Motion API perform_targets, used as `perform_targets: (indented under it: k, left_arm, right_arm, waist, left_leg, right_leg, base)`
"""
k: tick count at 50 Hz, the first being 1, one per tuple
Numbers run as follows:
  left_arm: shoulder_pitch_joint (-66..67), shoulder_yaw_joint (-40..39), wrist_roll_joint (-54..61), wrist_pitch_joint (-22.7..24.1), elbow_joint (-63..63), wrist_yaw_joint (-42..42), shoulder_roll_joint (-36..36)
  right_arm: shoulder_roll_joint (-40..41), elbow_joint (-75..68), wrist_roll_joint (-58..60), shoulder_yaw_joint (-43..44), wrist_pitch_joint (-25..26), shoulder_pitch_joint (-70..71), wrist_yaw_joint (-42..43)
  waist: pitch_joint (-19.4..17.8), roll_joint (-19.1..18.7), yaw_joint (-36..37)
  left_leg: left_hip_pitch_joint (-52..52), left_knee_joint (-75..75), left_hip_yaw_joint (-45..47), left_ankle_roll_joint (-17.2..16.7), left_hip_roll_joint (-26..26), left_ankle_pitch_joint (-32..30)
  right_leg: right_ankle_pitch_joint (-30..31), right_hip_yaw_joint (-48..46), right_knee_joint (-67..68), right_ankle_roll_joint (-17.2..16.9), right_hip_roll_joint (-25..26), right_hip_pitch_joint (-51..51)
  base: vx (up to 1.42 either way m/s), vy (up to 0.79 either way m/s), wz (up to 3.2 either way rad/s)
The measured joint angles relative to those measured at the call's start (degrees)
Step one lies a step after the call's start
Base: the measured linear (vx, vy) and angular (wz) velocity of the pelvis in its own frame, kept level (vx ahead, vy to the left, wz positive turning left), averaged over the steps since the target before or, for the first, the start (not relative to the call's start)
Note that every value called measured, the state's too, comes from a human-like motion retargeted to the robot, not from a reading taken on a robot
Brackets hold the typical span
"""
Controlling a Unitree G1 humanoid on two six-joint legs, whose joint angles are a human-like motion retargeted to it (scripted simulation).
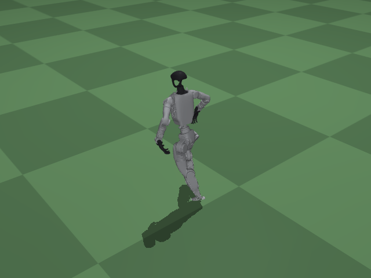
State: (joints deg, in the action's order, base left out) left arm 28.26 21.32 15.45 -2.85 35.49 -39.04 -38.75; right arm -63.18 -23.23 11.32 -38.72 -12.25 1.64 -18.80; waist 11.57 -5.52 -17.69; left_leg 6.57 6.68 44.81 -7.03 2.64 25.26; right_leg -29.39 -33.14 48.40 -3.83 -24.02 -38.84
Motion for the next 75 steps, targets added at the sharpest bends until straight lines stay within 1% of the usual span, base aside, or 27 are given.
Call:
perform_targets:
  k: [5, 8, 11, 13, 15, 18, 20, 22, 25, 28, 30, 33, 35, 37, 39, 41, 43, 45, 47, 50, 53, 58, 62, 64, 67, 69, 75]
  left_arm:
    - [-3.86, -3.20, -7.91, 4.11, 19.22, 2.04, 5.99]
    - [-6.80, -4.41, -8.68, 5.30, 25.02, 3.30, 7.21]
    - [-9.49, -4.41, -7.48, 5.47, 27.67, 3.30, 7.80]
    - [-10.71, -3.55, -6.55, 5.08, 28.16, 2.32, 8.14]
    - [-11.31, -2.00, -5.53, 4.32, 27.91, 0.27, 8.23]
    - [-10.33, 1.07, -5.07, 2.76, 25.23, -4.41, 7.65]
    - [-8.97, 3.25, -5.42, 2.11, 22.68, -7.28, 6.99]
    - [-7.20, 5.24, -5.59, 1.77, 19.50, -9.25, 6.06]
    - [-4.06, 7.45, -4.67, 1.46, 14.47, -11.47, 4.77]
    - [-0.51, 8.53, -1.64, 1.20, 9.35, -12.48, 4.35]
    - [1.74, 8.99, 1.38, 1.04, 5.82, -12.53, 4.44]
    - [4.47, 9.15, 7.32, 0.41, 0.64, -12.16, 4.82]
    - [5.75, 8.81, 11.04, 0.25, -2.04, -11.43, 5.26]
    - [6.35, 8.09, 14.90, 0.06, -4.06, -10.00, 5.53]
    - [6.49, 6.68, 17.55, 0.34, -4.28, -7.95, 6.31]
    - [6.31, 4.49, 19.34, 0.94, -3.07, -5.10, 7.55]
    - [5.62, 1.79, 20.71, 1.67, -0.66, -1.89, 9.20]
    - [5.16, -1.16, 22.02, 2.13, 1.66, 0.86, 11.37]
    - [3.64, -3.74, 23.73, 2.57, 4.86, 2.85, 13.22]
    - [3.69, -6.09, 25.80, 2.07, 6.85, 3.59, 15.98]
    - [4.33, -6.80, 28.09, 1.37, 7.73, 2.57, 17.76]
    - [7.66, -6.44, 32.98, -0.04, 4.92, 0.30, 18.95]
    - [10.90, -5.44, 37.08, -1.90, 0.35, -0.52, 18.66]
    - [12.00, -4.67, 38.59, -2.91, -1.70, -1.00, 18.20]
    - [12.54, -3.45, 39.68, -4.12, -3.42, -1.58, 17.40]
    - [12.13, -2.88, 39.67, -4.50, -3.47, -1.83, 16.89]
    - [9.00, -3.04, 37.83, -3.52, -1.94, -1.47, 14.52]
  right_arm:
    - [2.86, -16.84, 7.01, 6.95, 0.00, -7.72, -3.85]
    - [6.21, -23.18, 9.52, 10.37, 0.68, -12.25, -6.15]
    - [9.66, -26.46, 10.56, 11.90, 1.77, -15.24, -7.93]
    - [11.51, -27.00, 10.78, 11.46, 2.33, -16.03, -9.03]
    - [12.82, -25.98, 10.13, 9.95, 2.61, -15.89, -10.14]
    - [12.71, -20.89, 6.66, 6.34, 2.41, -14.11, -12.19]
    - [11.83, -16.28, 2.73, 4.10, 2.16, -12.68, -13.02]
    - [10.66, -11.32, -2.44, 2.54, 2.23, -11.45, -13.60]
    - [9.12, -5.33, -10.45, 1.73, 3.11, -10.70, -14.37]
    - [8.60, -2.10, -17.41, 3.02, 4.66, -11.58, -14.75]
    - [8.94, -1.19, -21.59, 4.49, 5.80, -12.58, -14.60]
    - [10.19, -1.71, -26.84, 7.02, 7.54, -14.17, -14.40]
    - [11.50, -2.67, -29.73, 8.36, 8.38, -14.86, -14.28]
    - [13.24, -4.14, -32.50, 9.39, 9.15, -15.12, -14.56]
    - [15.73, -6.14, -34.29, 9.84, 9.57, -15.38, -14.56]
    - [18.75, -8.67, -35.37, 10.00, 9.90, -15.70, -14.03]
    - [22.22, -11.63, -35.89, 10.18, 9.92, -15.90, -12.89]
    - [25.12, -14.19, -36.29, 10.70, 9.97, -16.34, -11.57]
    - [28.84, -17.35, -36.38, 11.80, 9.49, -16.08, -9.75]
    - [31.11, -19.61, -37.72, 14.52, 9.45, -17.02, -7.78]
    - [31.28, -20.74, -39.92, 18.09, 9.29, -18.05, -6.46]
    - [27.07, -19.24, -46.03, 23.60, 9.80, -21.33, -6.20]
    - [22.84, -14.98, -53.52, 26.39, 11.49, -24.86, -6.89]
    - [20.80, -12.17, -57.18, 26.72, 12.67, -26.28, -7.51]
    - [18.02, -8.02, -62.25, 25.94, 14.45, -27.49, -8.64]
    - [16.72, -5.47, -64.92, 24.70, 15.41, -27.63, -9.19]
    - [16.25, 1.55, -71.74, 20.56, 16.96, -26.99, -9.15]
  waist:
    - [-1.52, 5.29, -3.17]
    - [-2.40, 9.29, -3.61]
    - [-2.98, 12.22, -2.34]
    - [-3.14, 13.10, -0.71]
    - [-3.63, 12.59, 1.62]
    - [-4.57, 8.45, 6.16]
    - [-4.76, 6.22, 9.05]
    - [-4.48, 4.31, 11.70]
    - [-3.61, 1.93, 14.60]
    - [-2.73, -0.37, 16.03]
    - [-2.37, -1.63, 16.40]
    - [-2.47, -2.09, 16.26]
    - [-2.80, -1.72, 16.13]
    - [-2.99, 0.80, 15.88]
    - [-2.91, 3.89, 16.31]
    - [-2.62, 7.01, 17.77]
    - [-2.02, 10.19, 19.98]
    - [-1.19, 12.66, 22.84]
    - [-0.11, 15.11, 24.34]
    - [1.43, 16.31, 25.81]
    - [2.32, 15.83, 24.70]
    - [1.39, 12.65, 21.87]
    - [-0.59, 8.85, 20.94]
    - [-1.64, 6.63, 21.19]
    - [-2.87, 3.66, 22.10]
    - [-3.25, 2.20, 22.85]
    - [-2.74, -0.43, 23.51]
  left_leg:
    - [-3.83, -1.91, -3.32, 4.42, 10.16, 4.66]
    - [-4.06, 5.12, -6.08, 5.82, 12.40, 9.27]
    - [-2.55, 15.66, -8.05, 6.09, 11.49, 13.73]
    - [-0.90, 23.34, -9.01, 5.69, 9.33, 15.86]
    - [1.79, 33.55, -11.74, 4.02, 4.99, 16.41]
    - [7.11, 53.43, -16.28, -0.61, -6.01, 11.03]
    - [10.53, 64.13, -20.27, -2.29, -11.50, 8.00]
    - [13.20, 71.67, -24.35, -2.84, -15.40, 6.38]
    - [14.50, 76.14, -29.26, -2.33, -18.84, 6.12]
    - [12.31, 71.59, -32.02, -1.64, -19.19, 7.50]
    - [9.99, 65.46, -32.50, -0.81, -18.19, 9.36]
    - [6.65, 53.99, -31.23, 1.55, -14.78, 14.06]
    - [5.49, 47.54, -29.39, 4.19, -12.55, 18.54]
    - [4.58, 40.14, -27.05, 7.33, -7.82, 21.29]
    - [4.59, 34.05, -25.20, 9.39, -3.27, 21.80]
    - [5.09, 29.89, -23.33, 10.41, 0.46, 21.56]
    - [6.08, 27.34, -20.99, 10.82, 3.34, 21.01]
    - [7.45, 26.67, -18.14, 10.48, 4.91, 20.53]
    - [8.72, 25.02, -16.64, 10.15, 6.09, 18.88]
    - [10.12, 25.70, -13.77, 8.96, 5.26, 17.80]
    - [9.89, 27.22, -11.44, 7.85, 3.15, 16.60]
    - [8.57, 36.93, -10.74, 4.99, -2.94, 12.90]
    - [10.02, 52.23, -11.60, 1.00, -10.55, 6.43]
    - [11.77, 60.24, -13.16, -0.63, -14.45, 4.90]
    - [14.77, 69.87, -16.01, -1.96, -19.43, 4.92]
    - [16.58, 74.00, -18.00, -2.42, -21.64, 5.76]
    - [19.03, 76.78, -23.63, -1.17, -24.82, 11.09]
  right_leg:
    - [-1.72, -4.05, 14.95, 0.31, -8.31, -5.77]
    - [-3.71, -6.23, 17.26, 0.38, -9.98, -6.00]
    - [-5.42, -8.87, 16.60, 1.49, -9.93, -3.80]
    - [-7.47, -9.84, 15.32, 3.37, -8.80, -1.51]
    - [-9.68, -9.86, 13.03, 5.83, -5.35, 1.27]
    - [-8.28, -10.96, 6.68, 8.51, 4.05, 5.58]
    - [-7.05, -10.73, 2.86, 9.72, 9.06, 7.39]
    - [-5.57, -10.27, -0.72, 10.53, 13.00, 8.53]
    - [-3.54, -9.51, -4.88, 10.98, 16.90, 9.39]
    - [-1.40, -9.63, -7.42, 10.60, 18.78, 9.56]
    - [-0.36, -10.31, -7.98, 10.06, 18.71, 9.31]
    - [-0.12, -12.28, -6.44, 8.94, 15.60, 8.04]
    - [-0.54, -14.19, -4.52, 8.08, 12.17, 6.58]
    - [-1.39, -16.07, -2.64, 6.48, 6.47, 4.61]
    - [-2.07, -18.77, -1.98, 4.37, 1.05, 2.80]
    - [-3.78, -23.31, -2.34, 2.98, -3.23, 1.77]
    - [-5.87, -30.87, -3.50, 3.50, -6.05, 1.80]
    - [-7.52, -39.61, -3.98, 4.95, -7.54, 2.57]
    - [-7.87, -47.79, -9.30, 7.13, -4.65, 3.70]
    - [-9.08, -52.93, -9.58, 8.02, -3.35, 5.04]
    - [-10.44, -49.86, -9.88, 8.11, -1.45, 6.19]
    - [-12.92, -36.94, -9.87, 7.57, 3.25, 8.60]
    - [-13.45, -28.35, -11.41, 7.91, 10.25, 11.21]
    - [-13.66, -24.58, -11.87, 8.53, 14.15, 12.20]
    - [-13.73, -19.93, -11.75, 9.56, 18.83, 12.95]
    - [-13.50, -17.55, -11.24, 10.14, 20.79, 12.97]
    - [-11.04, -12.62, -11.27, 10.60, 23.27, 12.02]
  base:
    - [0.07, 0.40, 2.03]
    - [0.10, 0.31, 1.90]
    - [0.14, 0.21, 1.56]
    - [0.15, 0.13, 1.22]
    - [0.16, 0.05, 0.83]
    - [0.13, 0.00, 0.45]
    - [0.09, -0.01, 0.35]
    - [0.05, 0.00, 0.29]
    - [0.01, 0.02, 0.28]
    - [-0.06, 0.08, 0.36]
    - [-0.12, 0.11, 0.52]
    - [-0.21, 0.13, 0.71]
    - [-0.29, 0.14, 0.89]
    - [-0.35, 0.14, 1.08]
    - [-0.38, 0.13, 1.04]
    - [-0.38, 0.11, 0.68]
    - [-0.36, 0.08, 0.19]
    - [-0.30, 0.06, -0.13]
    - [-0.21, 0.04, 0.02]
    - [0.01, 0.07, 0.20]
    - [0.21, 0.04, 0.52]
    - [0.36, -0.03, 0.23]
    - [0.33, -0.10, -0.25]
    - [0.24, -0.09, -0.47]
    - [0.14, -0.06, -0.53]
    - [0.06, -0.03, -0.51]
    - [-0.04, 0.02, -0.29]
